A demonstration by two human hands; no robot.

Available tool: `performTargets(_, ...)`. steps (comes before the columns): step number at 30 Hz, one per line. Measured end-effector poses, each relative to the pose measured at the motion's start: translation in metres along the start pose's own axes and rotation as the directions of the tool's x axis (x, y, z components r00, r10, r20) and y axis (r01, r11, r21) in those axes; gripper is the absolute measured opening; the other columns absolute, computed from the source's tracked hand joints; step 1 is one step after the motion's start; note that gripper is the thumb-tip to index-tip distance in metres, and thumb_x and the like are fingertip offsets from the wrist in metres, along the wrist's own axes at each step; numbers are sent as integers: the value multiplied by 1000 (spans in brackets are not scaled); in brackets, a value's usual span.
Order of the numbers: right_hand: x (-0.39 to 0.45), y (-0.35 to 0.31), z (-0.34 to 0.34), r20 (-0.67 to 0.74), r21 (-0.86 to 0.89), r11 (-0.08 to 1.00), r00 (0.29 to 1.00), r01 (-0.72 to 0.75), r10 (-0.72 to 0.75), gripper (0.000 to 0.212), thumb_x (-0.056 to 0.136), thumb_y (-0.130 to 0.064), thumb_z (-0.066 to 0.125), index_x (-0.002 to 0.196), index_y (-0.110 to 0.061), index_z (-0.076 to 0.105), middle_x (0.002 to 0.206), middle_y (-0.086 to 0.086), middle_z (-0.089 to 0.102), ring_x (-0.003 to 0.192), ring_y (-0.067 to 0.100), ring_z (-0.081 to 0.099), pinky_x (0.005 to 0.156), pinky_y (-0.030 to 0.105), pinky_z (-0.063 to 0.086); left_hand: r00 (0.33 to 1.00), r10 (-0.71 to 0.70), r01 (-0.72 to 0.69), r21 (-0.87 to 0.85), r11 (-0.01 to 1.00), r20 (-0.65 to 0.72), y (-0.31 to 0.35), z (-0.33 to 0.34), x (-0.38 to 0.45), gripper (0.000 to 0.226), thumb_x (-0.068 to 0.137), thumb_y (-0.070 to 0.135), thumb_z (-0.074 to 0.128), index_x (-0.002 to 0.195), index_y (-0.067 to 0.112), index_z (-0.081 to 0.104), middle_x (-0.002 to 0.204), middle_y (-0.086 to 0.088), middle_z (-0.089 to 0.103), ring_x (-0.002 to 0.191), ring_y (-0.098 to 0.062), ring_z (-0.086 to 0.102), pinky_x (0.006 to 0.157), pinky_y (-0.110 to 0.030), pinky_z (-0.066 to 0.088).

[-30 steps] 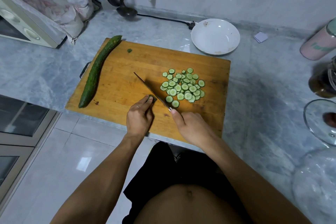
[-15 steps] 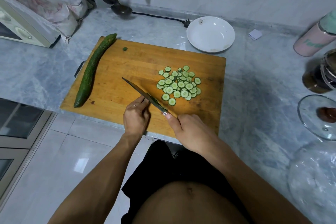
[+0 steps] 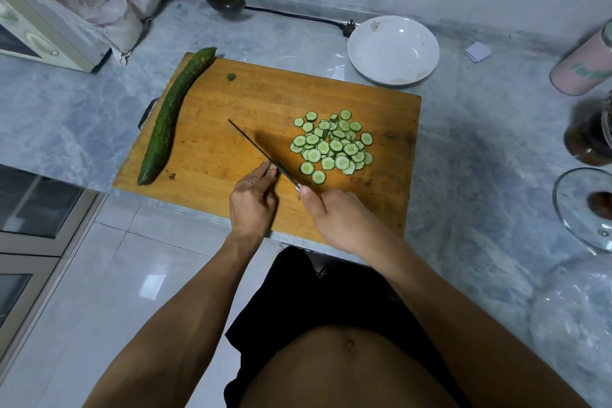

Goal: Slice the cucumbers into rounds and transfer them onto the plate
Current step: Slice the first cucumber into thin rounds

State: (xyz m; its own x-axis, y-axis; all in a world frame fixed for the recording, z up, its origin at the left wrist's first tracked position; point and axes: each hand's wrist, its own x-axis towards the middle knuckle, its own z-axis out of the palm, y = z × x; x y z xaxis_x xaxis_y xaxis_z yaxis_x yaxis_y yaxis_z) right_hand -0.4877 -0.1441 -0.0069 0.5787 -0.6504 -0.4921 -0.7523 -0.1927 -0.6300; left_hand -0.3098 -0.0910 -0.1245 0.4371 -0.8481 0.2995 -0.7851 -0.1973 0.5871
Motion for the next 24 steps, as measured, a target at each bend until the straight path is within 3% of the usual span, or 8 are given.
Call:
performTargets(4, 11, -4, 11, -15, -4, 1000, 1000, -19, 19, 61, 101, -61, 18, 70, -17, 46, 89, 12, 53, 97, 31, 52, 71, 35, 36, 1000, 1, -1, 1, 1000, 3, 2, -2, -2, 39, 79, 4, 48, 107, 6, 75, 120, -13, 68, 99, -29, 70, 77, -36, 58)
performTargets(7, 10, -2, 15, -37, 1, 1000, 999, -7, 7, 60, 101, -61, 19, 81, -14, 50, 94, 13, 54, 100, 32, 51, 73, 35, 36, 1000, 7, -7, -4, 1000, -13, 4, -5, 0, 39, 80, 4, 47, 107, 7, 75, 120, -11, 69, 98, -28, 70, 77, -33, 57)
performTargets(10, 11, 0, 14, -71, 7, 1000, 997, 20, -20, 62, 101, -60, 20, 73, -14, 50, 85, 12, 57, 87, 33, 55, 68, 35, 38, 998, -24, 22, -40, 999, -52, 7, -4, -2, 34, 83, 5, 51, 106, 7, 76, 118, -11, 70, 97, -25, 70, 79, -30, 55)
performTargets(13, 10, 4, 5, -93, 48, 998, 995, 40, -35, 66, 103, -57, 24, 70, -14, 62, 64, 7, 55, 68, 29, 56, 59, 36, 42, 994, -67, 56, -117, 992, -88, 7, -2, -5, 26, 82, -4, 65, 104, 4, 76, 114, -16, 70, 99, -24, 71, 86, -30, 55)
performTargets(15, 6, 8, -3, -94, 96, 994, 995, 48, -39, 62, 104, -52, 29, 54, -25, 52, 56, 2, 49, 58, 22, 52, 53, 31, 35, 995, -70, 60, -128, 990, -77, 4, -2, -5, 26, 81, -7, 67, 103, 3, 76, 114, -17, 69, 99, -24, 70, 89, -25, 52)
performTargets(18, 3, 15, -9, -86, 87, 995, 996, 38, -31, 62, 103, -55, 28, 51, -24, 43, 57, 5, 50, 56, 21, 51, 53, 30, 32, 996, -59, 51, -107, 993, -71, 1, -1, -4, 26, 81, -6, 68, 103, 4, 76, 115, -16, 69, 98, -24, 71, 90, -20, 49)
performTargets(20, 0, 17, -9, -68, 63, 998, 997, 27, -23, 64, 102, -59, 26, 57, -17, 45, 60, 5, 49, 58, 20, 48, 53, 31, 30, 997, -40, 35, -79, 996, -69, 1, 0, -3, 24, 81, -3, 69, 102, 6, 77, 114, -15, 70, 97, -24, 71, 86, -23, 53)
performTargets(24, -13, 13, -3, -42, 8, 998, 997, 61, -60, 60, 101, -61, 24, 61, -20, 42, 66, 4, 46, 63, 19, 46, 56, 34, 31, 997, -1, -4, -59, 998, -75, -1, 0, -5, 23, 87, 8, 60, 101, 8, 78, 115, -11, 71, 96, -23, 71, 80, -31, 57)
